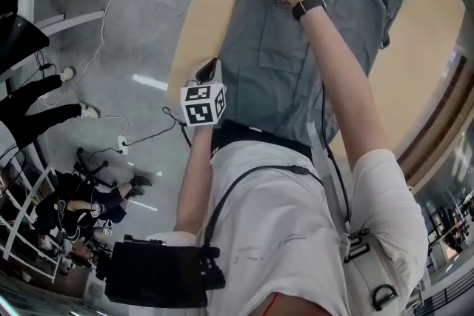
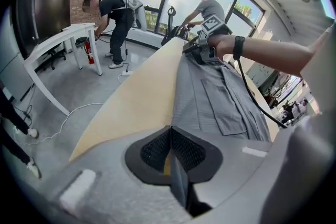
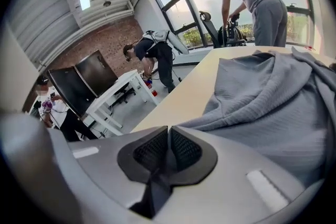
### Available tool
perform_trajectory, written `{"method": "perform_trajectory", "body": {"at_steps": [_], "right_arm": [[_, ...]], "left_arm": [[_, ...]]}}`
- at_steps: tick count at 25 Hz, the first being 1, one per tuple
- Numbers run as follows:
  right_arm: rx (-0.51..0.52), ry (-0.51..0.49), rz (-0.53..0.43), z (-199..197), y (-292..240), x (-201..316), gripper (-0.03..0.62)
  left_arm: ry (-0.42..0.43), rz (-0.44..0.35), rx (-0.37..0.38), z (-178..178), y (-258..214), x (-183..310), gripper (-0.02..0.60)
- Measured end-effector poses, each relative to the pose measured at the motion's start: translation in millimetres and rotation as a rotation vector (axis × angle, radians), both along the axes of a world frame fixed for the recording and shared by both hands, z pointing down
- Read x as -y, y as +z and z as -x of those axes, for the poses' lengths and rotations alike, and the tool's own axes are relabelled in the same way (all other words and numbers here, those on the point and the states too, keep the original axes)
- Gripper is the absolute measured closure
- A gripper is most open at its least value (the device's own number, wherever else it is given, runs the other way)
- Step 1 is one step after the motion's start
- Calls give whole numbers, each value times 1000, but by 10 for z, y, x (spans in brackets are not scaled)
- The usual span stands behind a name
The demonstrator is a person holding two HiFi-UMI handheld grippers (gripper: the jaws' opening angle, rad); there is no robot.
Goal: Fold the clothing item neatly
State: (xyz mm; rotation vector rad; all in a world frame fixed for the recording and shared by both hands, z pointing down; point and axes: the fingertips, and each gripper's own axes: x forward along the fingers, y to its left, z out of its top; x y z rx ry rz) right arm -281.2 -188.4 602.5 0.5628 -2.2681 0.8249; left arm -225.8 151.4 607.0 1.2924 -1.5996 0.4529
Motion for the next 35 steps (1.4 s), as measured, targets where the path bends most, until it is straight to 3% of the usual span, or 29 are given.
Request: {"method": "perform_trajectory", "body": {"at_steps": [3, 5, 6, 8, 11, 16, 21, 23, 25, 28, 32, 35], "right_arm": [[-89, -33, -34, 84, 179, -55, 538], [-125, -76, -74, 117, 225, -76, 545], [-126, -102, -90, 133, 199, -87, 515], [-84, -141, -107, 128, 65, -143, 424], [15, -157, -130, -64, -235, -248, 421], [84, -13, -205, -991, -690, 74, 441], [-27, 202, -296, -2346, -694, 579, 441], [-79, 306, -288, -2887, -600, 799, 444], [-140, 351, -285, -3280, -456, 994, 444], [-230, 337, -306, -3520, -228, 1273, 442], [-274, 324, -302, -3453, -9, 1527, 450], [-309, 320, -268, -3391, 180, 1623, 462]], "left_arm": [[-4, 46, -8, 18, 90, -53, 568], [-2, 30, -32, 7, 100, 4, 552], [-5, 8, -45, 26, 82, 53, 527], [-14, -27, -47, 126, 22, 130, 507], [13, -59, 9, 347, -113, 343, 502], [204, -192, 101, 459, -378, 1578, 500], [394, -272, 161, 39, -534, 2819, 486], [471, -271, 205, -141, -492, 3220, 483], [526, -255, 251, -273, -390, 3558, 468], [556, -238, 306, -335, -252, 4035, 468], [599, -195, 378, -269, -55, 4462, 468], [632, -148, 392, -250, 83, 4586, 468]]}}
